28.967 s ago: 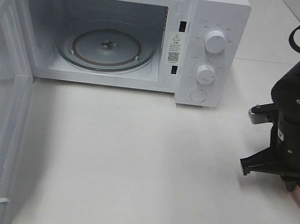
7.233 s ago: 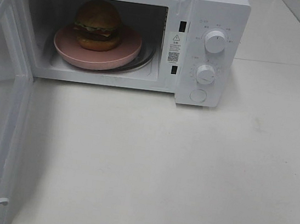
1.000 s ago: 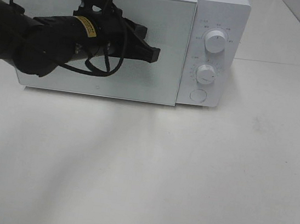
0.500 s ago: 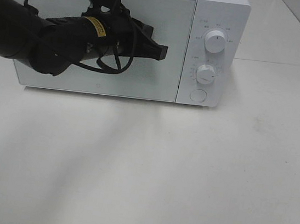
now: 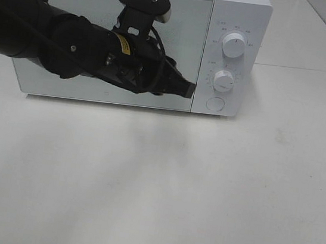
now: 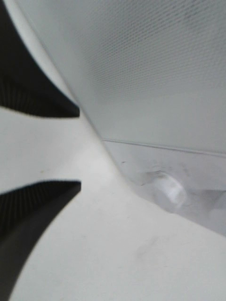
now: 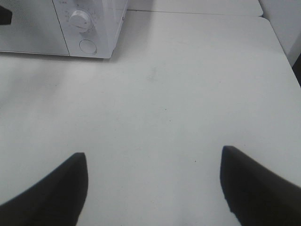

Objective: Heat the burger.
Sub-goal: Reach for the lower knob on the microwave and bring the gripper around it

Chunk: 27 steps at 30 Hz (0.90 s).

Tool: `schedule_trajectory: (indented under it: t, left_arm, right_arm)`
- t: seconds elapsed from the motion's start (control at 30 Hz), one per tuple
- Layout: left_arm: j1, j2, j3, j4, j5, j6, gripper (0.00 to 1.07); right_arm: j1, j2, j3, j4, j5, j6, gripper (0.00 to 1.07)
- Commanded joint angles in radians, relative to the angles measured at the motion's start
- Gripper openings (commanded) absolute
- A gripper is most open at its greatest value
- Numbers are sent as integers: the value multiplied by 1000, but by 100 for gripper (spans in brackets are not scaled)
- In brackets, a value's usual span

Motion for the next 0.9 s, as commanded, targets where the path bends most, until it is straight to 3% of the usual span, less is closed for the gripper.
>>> schedule_trajectory:
  t: [0.03,0.17,0.23,0.57,0.6,0.8,0.87,0.9]
  left_arm:
    - [-15,-37,-9,-7,153,-6,98]
    - [-17,-57,-9,-11,262,-7,100]
    - [-17,-101,-9,-11,429,-6,99]
    - [-11,-238,-9,-18,736,-13,98]
    - [12,-270,-9,-30,783,-36,98]
    - [110,-327,-9,-65,886,-39,98]
    - [218,-391,-9,-83,1000,-32,98]
    - [218,-391,-9,-83,1000,-32,98]
  right_arm:
    - [-8,-27,1,-4,-8,-3,75]
    - [-8,-27,1,-4,-8,-3,75]
    - [-8,-27,1,-4,-8,-3,75]
    - [-8,-27,1,-4,-8,-3,75]
    - [-8,-27,1,-4,-8,-3,75]
    - [-8,-27,1,-4,-8,-3,75]
    - [-8,-27,1,-4,-8,-3,75]
    - [-8,-27,1,-4,-8,-3,75]
